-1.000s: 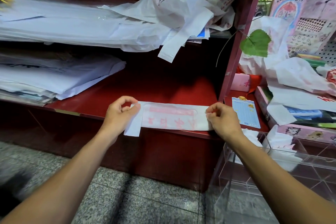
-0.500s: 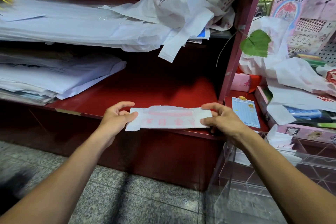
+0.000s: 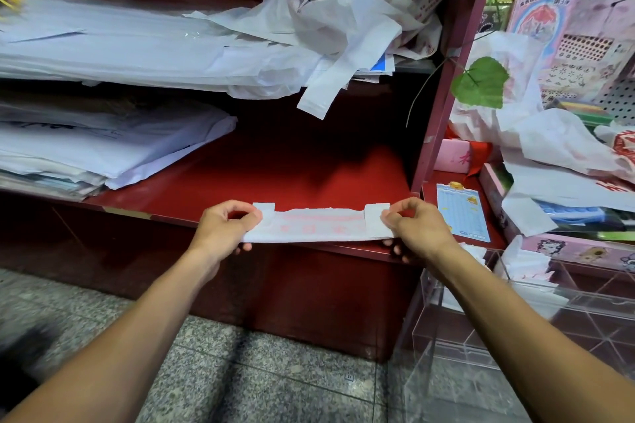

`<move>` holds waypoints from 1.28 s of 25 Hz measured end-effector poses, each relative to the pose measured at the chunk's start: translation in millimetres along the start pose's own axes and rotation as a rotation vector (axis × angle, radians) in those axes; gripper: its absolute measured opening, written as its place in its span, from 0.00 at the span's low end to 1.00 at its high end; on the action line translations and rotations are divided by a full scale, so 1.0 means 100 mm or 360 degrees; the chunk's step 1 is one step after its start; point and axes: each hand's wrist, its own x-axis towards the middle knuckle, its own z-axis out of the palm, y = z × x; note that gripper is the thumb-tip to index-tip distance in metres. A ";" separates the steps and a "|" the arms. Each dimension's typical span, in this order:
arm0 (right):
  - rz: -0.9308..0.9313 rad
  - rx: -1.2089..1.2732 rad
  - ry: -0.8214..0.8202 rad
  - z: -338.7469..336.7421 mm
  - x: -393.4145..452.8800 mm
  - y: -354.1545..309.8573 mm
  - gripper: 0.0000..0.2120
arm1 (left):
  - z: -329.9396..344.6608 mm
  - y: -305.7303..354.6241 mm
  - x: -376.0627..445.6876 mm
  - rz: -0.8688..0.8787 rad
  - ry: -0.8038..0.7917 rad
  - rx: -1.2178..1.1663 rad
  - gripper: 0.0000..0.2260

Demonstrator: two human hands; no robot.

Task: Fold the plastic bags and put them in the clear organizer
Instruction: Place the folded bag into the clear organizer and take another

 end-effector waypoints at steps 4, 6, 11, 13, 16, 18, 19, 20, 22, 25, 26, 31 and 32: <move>-0.0018 -0.0342 0.0061 -0.04 0.03 0.00 0.14 | -0.03 0.04 0.00 -0.0034 -0.0058 0.0004 0.13; -0.0275 -0.0812 0.0246 -0.04 0.05 0.03 0.11 | -0.06 0.03 -0.01 0.0050 -0.0132 0.0150 0.19; -0.0864 -0.0984 -0.0112 0.05 0.04 0.04 0.09 | 0.02 0.03 -0.02 0.0234 -0.0019 0.0252 0.12; -0.0821 -0.1120 -0.0359 0.12 0.06 0.02 0.07 | 0.04 0.03 -0.03 0.0206 -0.0072 0.0193 0.14; -0.0705 -0.1406 -0.0426 0.18 0.19 -0.09 0.16 | 0.04 0.00 0.00 0.0116 -0.0241 0.0293 0.20; -0.0607 -0.1586 -0.0396 0.23 0.32 -0.16 0.22 | 0.02 0.02 0.02 0.0061 -0.0280 0.0310 0.24; -0.0559 -0.1624 -0.0388 0.25 0.37 -0.19 0.24 | 0.02 0.02 0.05 0.0051 -0.0272 0.0312 0.27; -0.0534 -0.1663 -0.0343 0.27 0.40 -0.21 0.29 | 0.01 0.03 0.06 0.0056 -0.0258 0.0328 0.32; -0.0739 -0.1662 -0.0095 0.30 0.38 -0.22 0.34 | 0.02 0.04 0.09 0.0062 -0.0231 0.0350 0.40; -0.1194 -0.1496 0.0099 0.34 0.31 -0.16 0.14 | 0.07 0.05 0.09 0.0130 -0.0018 0.0519 0.34; -0.1157 -0.1504 0.0015 0.34 0.32 -0.13 0.10 | 0.09 0.06 0.09 0.0212 0.0124 0.0734 0.25; -0.0567 -0.1602 -0.0348 0.25 0.52 -0.13 0.33 | 0.17 0.11 0.03 0.0717 -0.0074 0.1183 0.14; -0.0510 -0.1687 -0.0396 0.24 0.55 -0.13 0.40 | 0.19 0.11 0.04 0.0665 -0.0193 0.1213 0.17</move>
